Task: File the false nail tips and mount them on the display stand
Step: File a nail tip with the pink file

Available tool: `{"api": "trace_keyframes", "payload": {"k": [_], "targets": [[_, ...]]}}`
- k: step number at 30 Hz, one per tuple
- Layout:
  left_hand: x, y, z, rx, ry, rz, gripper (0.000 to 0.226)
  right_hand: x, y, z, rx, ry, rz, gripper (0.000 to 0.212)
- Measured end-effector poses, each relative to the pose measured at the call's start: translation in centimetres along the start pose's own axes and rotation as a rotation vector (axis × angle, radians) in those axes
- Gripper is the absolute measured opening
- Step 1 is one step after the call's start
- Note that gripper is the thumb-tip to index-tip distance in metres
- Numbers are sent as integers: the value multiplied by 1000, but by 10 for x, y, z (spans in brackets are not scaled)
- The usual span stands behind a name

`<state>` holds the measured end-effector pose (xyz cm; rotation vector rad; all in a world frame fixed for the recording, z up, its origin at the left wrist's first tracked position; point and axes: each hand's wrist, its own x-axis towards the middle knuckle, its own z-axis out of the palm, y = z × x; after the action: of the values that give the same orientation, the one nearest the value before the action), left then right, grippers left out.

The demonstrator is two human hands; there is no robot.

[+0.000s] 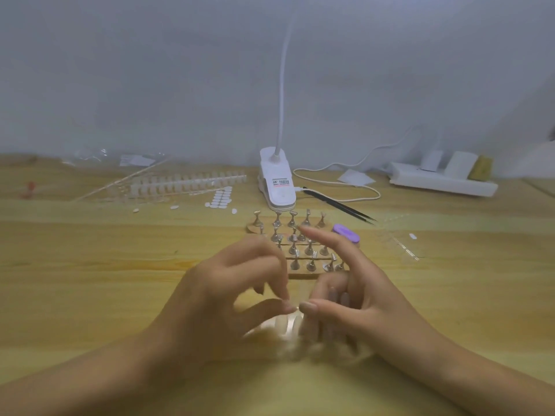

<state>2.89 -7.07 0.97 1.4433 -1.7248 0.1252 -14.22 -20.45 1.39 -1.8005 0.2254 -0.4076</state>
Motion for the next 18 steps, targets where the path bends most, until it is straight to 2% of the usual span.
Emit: {"api": "trace_keyframes", "payload": {"k": [2,4,6,9,12,15,18], "targets": [[-2,-1,1,154,22,118,17,2,1,-1,26,-19,3,57],[-2,0,1,142,20,121,17,2,2,-1,10,-13,-24,41],[0,4,1,-11,9,-13,16,1,3,1,-77,33,-81,29],[0,9,1,-382,-34,-354,17,-1,3,2,-348,102,-260,20],[-1,8,4,-616,-34,-506,23,1,1,-3,-607,124,-461,20],[-1,2,4,-772,61,-631,29,4,-9,-14,-608,137,-543,21],[-2,-3,4,-745,93,-614,32,15,-23,-43,-456,253,-434,20]]}}
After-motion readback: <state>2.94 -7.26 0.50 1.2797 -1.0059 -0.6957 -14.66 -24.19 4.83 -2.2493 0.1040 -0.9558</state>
